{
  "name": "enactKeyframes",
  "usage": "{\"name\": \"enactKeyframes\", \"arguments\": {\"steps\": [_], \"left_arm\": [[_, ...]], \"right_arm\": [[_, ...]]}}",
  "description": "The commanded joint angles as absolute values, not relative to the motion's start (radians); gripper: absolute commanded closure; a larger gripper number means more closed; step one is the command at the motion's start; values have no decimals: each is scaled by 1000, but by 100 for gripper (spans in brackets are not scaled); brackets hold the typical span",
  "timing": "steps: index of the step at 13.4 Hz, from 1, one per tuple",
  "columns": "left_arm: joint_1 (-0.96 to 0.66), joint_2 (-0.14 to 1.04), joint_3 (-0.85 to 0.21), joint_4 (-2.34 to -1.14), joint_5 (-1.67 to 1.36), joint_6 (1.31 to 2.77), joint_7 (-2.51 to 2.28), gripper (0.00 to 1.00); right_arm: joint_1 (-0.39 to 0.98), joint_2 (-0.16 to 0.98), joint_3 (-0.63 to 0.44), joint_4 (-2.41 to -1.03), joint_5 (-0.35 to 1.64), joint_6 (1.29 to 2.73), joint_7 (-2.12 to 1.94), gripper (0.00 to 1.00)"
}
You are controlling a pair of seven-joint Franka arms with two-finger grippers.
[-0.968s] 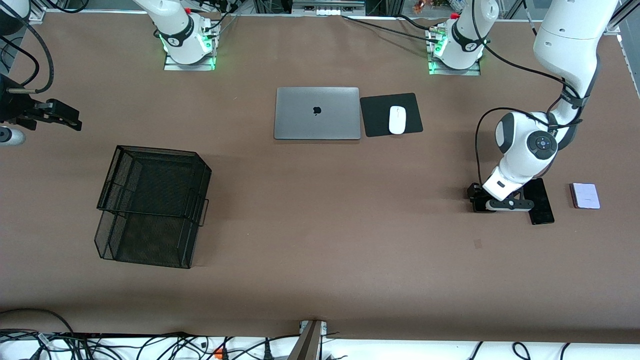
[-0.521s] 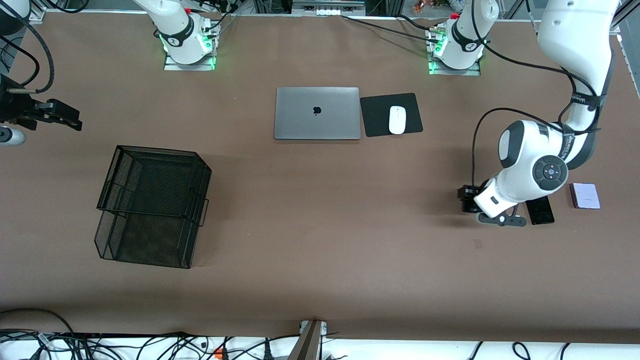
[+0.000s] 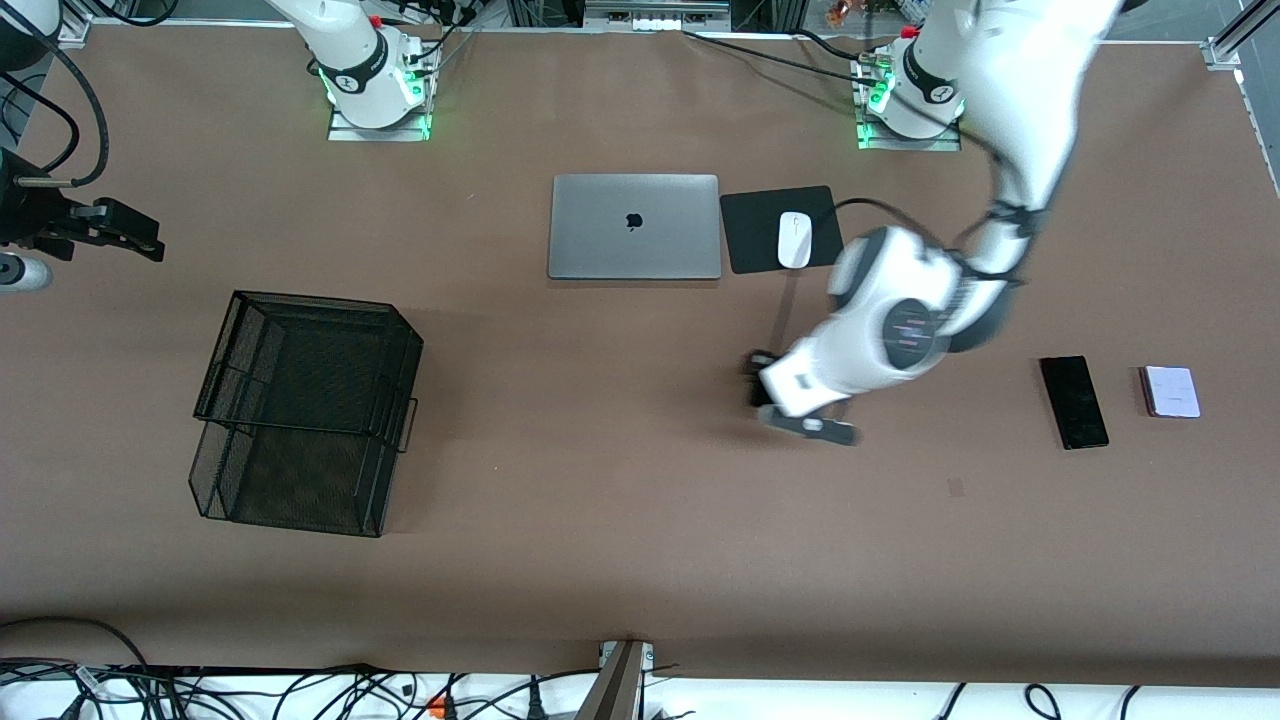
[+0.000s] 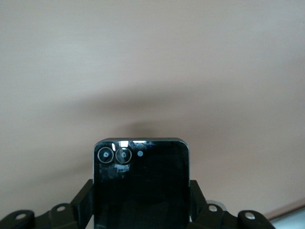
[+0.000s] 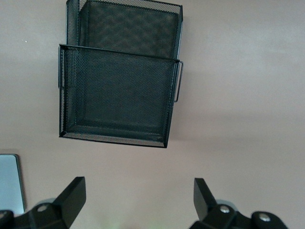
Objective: Place phones with both arms
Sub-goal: 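Carry the flip phone with the left gripper and set it beside the laptop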
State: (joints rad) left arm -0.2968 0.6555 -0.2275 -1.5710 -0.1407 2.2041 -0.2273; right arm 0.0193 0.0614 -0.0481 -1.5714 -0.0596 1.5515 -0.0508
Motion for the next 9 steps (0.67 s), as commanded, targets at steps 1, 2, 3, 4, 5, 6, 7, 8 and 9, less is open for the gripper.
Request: {"name": "enactKeyframes", "arguments": {"steps": [1,2,3,4,5,6,7,8,9], "left_arm": [[-438,774,-210,-1489,-152,2395,-444,62],[-480,807,-207,-1489,-152,2490,-515,62],[-512,837,-207,-1489,-152,2567,-573,61],[-537,859,-207,-1489,-152,2618,-613,59],[-552,870,-206,-1489,-152,2649,-639,50],[-554,870,-206,-1489,-150,2651,-644,25],[-548,864,-204,-1503,-146,2651,-641,0],[-542,844,-206,-1528,-144,2645,-643,0],[-526,818,-204,-1538,-146,2632,-646,0]], "right_arm": [[17,54,-40,-1582,-66,1555,-44,0],[17,54,-41,-1582,-66,1555,-44,0],[17,54,-40,-1582,-66,1557,-44,0],[17,54,-40,-1582,-66,1557,-44,0],[17,54,-40,-1582,-66,1557,-44,0],[17,54,-40,-1582,-66,1557,-44,0],[17,54,-40,-1582,-66,1557,-44,0],[17,54,-40,-1582,-67,1555,-46,0],[18,55,-40,-1582,-67,1555,-45,0]]}}
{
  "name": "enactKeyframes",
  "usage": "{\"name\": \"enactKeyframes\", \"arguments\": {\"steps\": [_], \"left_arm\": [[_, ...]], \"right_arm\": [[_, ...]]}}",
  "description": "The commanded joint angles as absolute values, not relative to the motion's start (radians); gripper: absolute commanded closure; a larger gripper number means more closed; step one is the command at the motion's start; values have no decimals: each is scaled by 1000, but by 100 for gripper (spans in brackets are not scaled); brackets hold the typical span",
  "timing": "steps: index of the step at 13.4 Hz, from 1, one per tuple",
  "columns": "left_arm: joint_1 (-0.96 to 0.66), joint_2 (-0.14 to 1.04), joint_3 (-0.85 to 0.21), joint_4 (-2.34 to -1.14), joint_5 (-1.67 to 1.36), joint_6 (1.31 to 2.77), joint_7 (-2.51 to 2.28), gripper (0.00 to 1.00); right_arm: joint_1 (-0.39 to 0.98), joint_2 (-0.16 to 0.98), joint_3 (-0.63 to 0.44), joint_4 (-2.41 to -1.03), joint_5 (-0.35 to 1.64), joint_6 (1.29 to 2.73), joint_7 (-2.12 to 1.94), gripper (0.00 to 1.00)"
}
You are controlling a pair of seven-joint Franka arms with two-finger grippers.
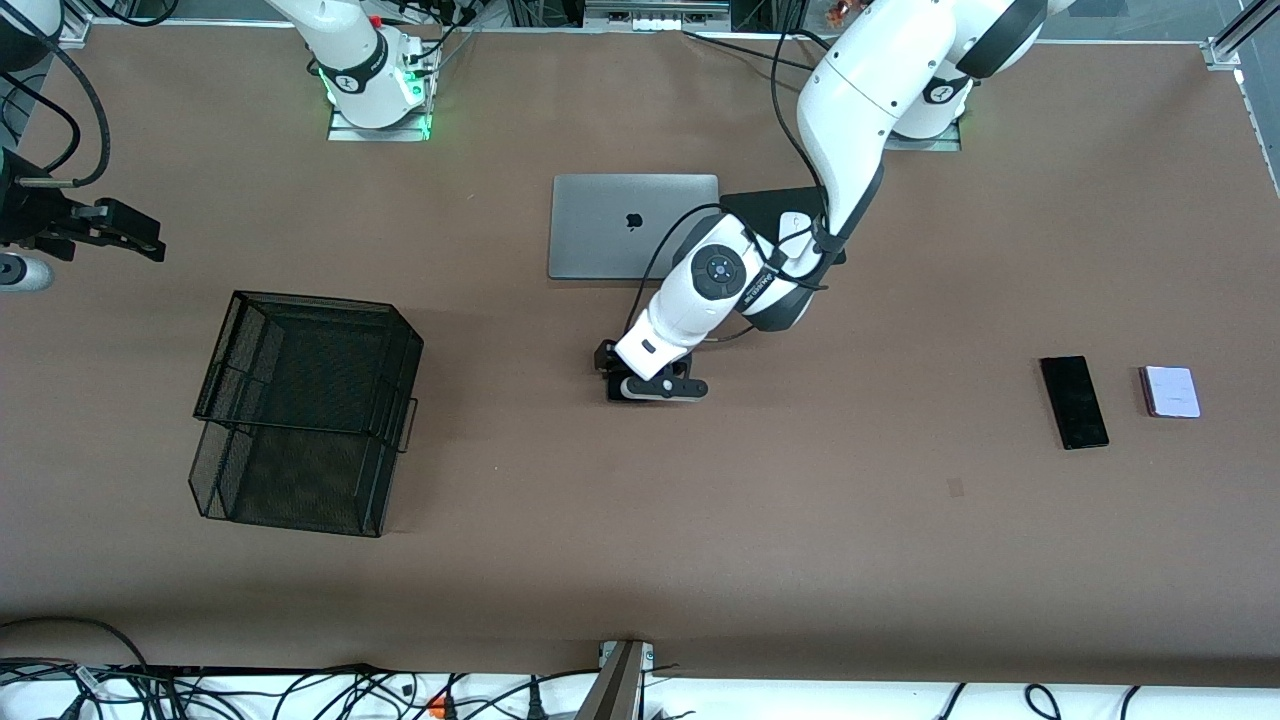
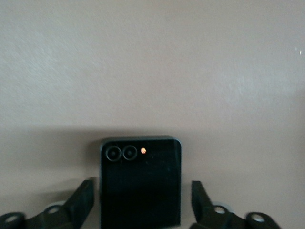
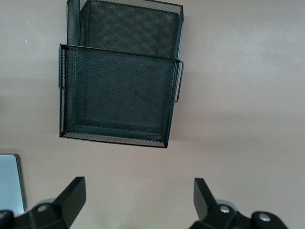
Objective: Place phones with both arms
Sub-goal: 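Carry the flip phone with the left gripper and set it beside the laptop, then move the left gripper to the tall phone while the right gripper reaches the flip phone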
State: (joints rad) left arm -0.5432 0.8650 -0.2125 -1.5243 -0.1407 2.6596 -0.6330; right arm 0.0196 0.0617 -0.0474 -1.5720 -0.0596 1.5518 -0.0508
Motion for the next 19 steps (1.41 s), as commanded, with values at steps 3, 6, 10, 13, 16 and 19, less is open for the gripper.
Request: {"name": "enactKeyframes", "arguments": {"steps": [3,6,10,13,16,19], "left_arm": [[-398,708,-199,-1529,-143,2350,-634,0],[-241,611,-192,-1526,-124,2092,-627,0],[-46,537,-184,-1528,66,1918,-336,0],[96,525,-179,-1569,265,1904,-203,0],[262,529,-187,-1659,302,2029,-129,0],[371,525,-190,-1817,302,2268,-84,0]], "right_arm": [[48,66,-40,-1582,-71,1560,-43,0],[141,101,-40,-1582,-60,1594,21,0],[355,199,-40,-1577,17,1708,315,0],[593,348,-43,-1498,15,1831,544,0],[751,553,-41,-1301,14,1838,710,0],[817,656,-41,-1246,14,1899,762,0]]}}
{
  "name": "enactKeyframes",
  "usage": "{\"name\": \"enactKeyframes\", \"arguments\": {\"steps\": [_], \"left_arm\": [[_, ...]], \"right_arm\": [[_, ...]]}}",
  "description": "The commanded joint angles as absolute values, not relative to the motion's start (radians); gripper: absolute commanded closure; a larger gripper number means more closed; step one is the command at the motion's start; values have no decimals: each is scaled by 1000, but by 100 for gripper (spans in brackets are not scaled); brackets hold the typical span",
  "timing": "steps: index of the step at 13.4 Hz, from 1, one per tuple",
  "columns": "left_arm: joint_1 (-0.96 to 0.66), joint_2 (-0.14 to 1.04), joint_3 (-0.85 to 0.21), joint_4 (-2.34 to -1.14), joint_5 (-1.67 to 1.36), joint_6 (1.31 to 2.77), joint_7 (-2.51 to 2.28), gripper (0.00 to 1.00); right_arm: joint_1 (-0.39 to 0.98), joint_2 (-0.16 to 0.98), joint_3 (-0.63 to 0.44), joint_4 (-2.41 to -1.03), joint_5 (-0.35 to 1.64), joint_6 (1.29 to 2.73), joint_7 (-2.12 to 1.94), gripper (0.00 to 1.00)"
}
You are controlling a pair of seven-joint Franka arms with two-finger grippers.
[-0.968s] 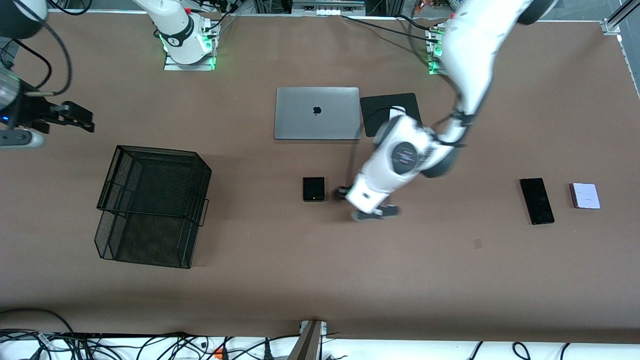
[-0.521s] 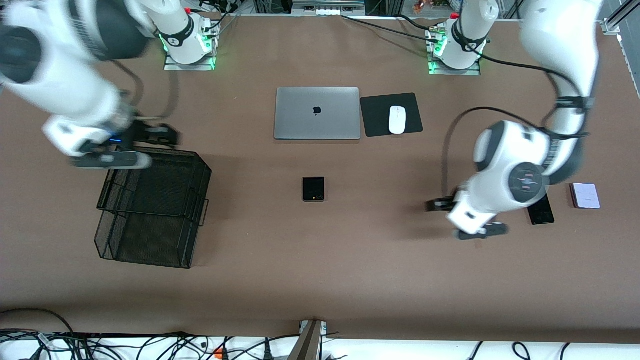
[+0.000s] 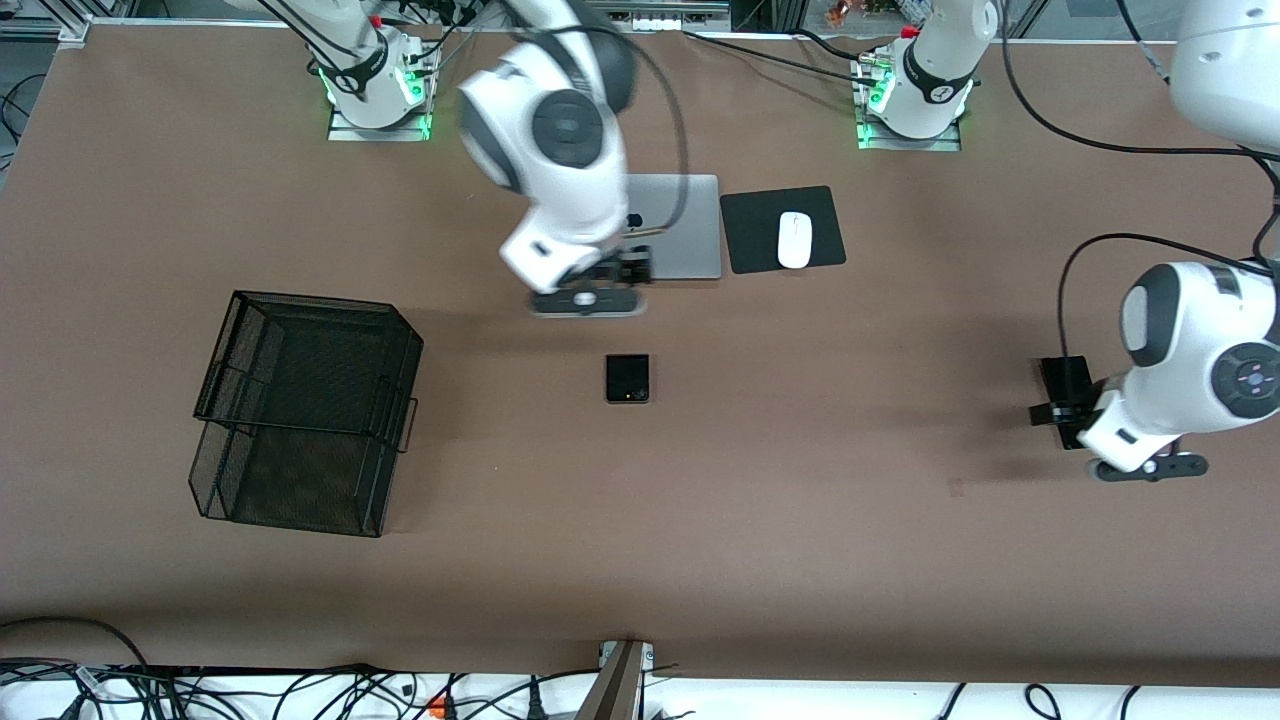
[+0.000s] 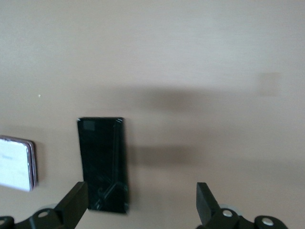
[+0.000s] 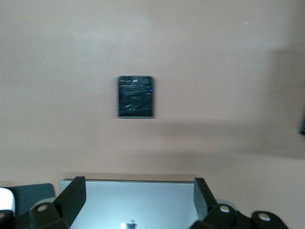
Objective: Place phones with both arms
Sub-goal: 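Move the left gripper to the tall phone while the right gripper reaches the flip phone, then grasp the tall phone with the left gripper while the right gripper lifts the flip phone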
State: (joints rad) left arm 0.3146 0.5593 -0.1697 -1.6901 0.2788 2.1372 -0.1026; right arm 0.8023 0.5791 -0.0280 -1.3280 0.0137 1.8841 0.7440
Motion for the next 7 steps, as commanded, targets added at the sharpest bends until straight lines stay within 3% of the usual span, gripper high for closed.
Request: {"name": "enactKeyframes", "arguments": {"steps": [1,3,7], "left_arm": [[406,528,-190,-1863,302,2355,-62,0],[463,538,-190,-1934,302,2492,-3,0],[497,584,-190,-1951,302,2523,18,0]], "right_arm": [[818,679,-43,-1247,12,1928,762,0],[816,727,-48,-1250,2,1975,762,0],[795,781,-51,-1328,-40,2129,743,0]]}}
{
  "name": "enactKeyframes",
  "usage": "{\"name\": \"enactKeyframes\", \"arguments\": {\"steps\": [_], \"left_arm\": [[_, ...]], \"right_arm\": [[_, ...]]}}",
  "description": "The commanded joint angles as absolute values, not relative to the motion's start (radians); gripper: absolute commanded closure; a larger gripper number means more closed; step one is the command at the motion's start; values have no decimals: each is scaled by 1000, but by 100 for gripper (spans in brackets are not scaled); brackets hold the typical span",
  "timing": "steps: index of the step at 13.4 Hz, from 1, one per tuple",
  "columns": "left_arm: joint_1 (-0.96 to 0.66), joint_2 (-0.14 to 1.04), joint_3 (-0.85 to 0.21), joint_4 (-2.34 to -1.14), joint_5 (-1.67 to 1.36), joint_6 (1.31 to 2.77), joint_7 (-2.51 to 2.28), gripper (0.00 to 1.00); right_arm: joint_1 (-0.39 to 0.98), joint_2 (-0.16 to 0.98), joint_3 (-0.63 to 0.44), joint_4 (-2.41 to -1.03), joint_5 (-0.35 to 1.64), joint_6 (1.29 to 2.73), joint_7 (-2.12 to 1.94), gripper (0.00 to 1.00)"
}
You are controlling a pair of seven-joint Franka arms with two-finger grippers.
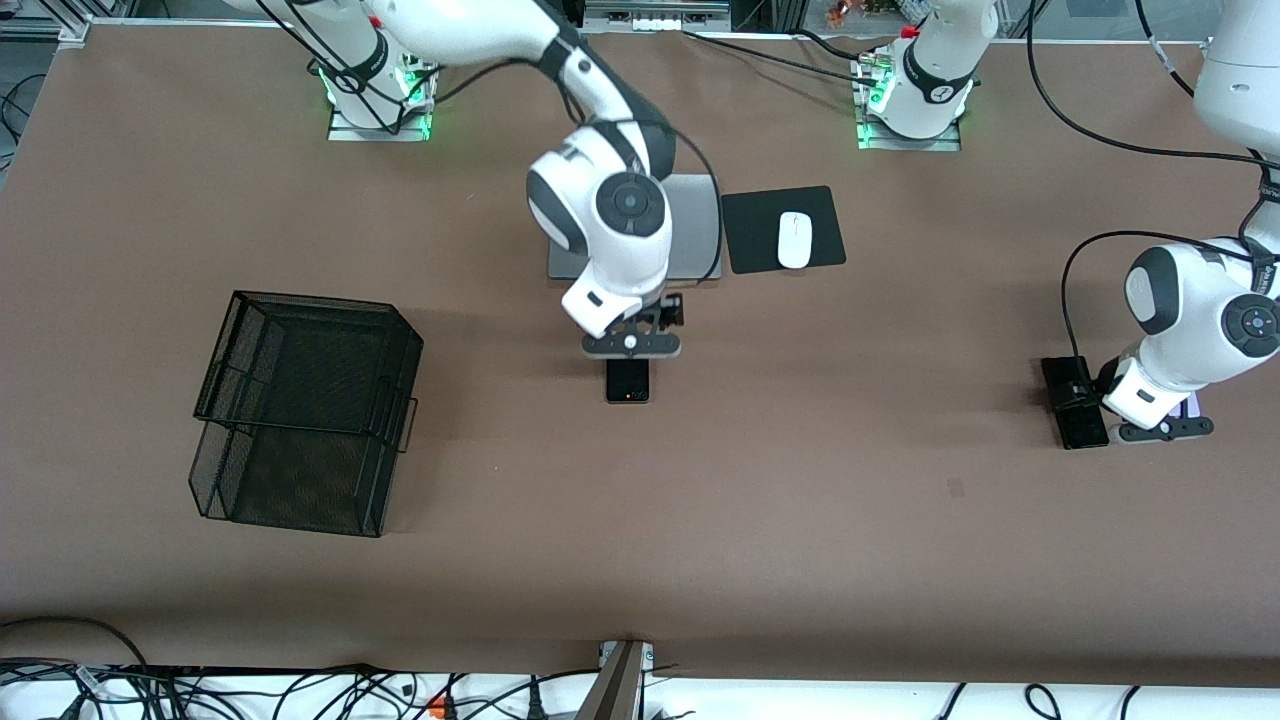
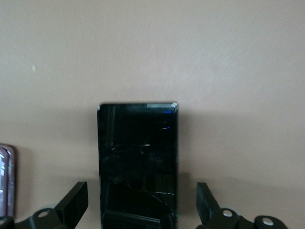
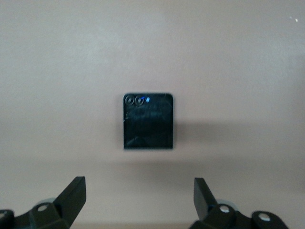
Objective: Place phones with both arms
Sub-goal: 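Grasp the tall phone with the left gripper while the right gripper lifts the flip phone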
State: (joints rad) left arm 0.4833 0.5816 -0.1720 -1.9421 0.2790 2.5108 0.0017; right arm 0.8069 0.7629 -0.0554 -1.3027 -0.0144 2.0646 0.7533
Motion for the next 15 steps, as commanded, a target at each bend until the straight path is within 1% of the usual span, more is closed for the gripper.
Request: {"name": "enactKeyframes", "arguments": {"steps": [1,4,6,8,9,10,11,12,13,14,15], "left_arm": [[506,592,-190,-1951,302,2529,29,0],[528,624,-192,-1951,304,2568,44,0],[529,626,-193,-1948,302,2566,99,30],[528,626,-195,-1944,291,2565,100,55],[525,621,-196,-1941,290,2557,98,64],[523,614,-210,-1939,290,2550,97,66],[525,597,-230,-1934,290,2527,95,66],[523,583,-244,-1910,288,2467,92,66],[523,574,-280,-1863,287,2372,87,66],[522,574,-307,-1800,284,2259,78,66],[515,577,-331,-1734,281,2162,77,66]], "right_arm": [[793,799,-51,-1334,-40,2164,729,0],[790,851,-51,-1338,-43,2242,706,0],[790,880,-51,-1338,-61,2276,707,0],[790,896,-51,-1341,-61,2295,707,0],[790,902,-51,-1347,-61,2310,707,0],[790,908,-51,-1353,-61,2331,707,0],[790,916,-51,-1361,-61,2354,709,0],[790,919,-51,-1365,-61,2370,710,0],[790,920,-51,-1367,-61,2370,709,0],[790,919,-51,-1368,-61,2370,709,15],[790,919,-51,-1368,-61,2370,707,39]]}}
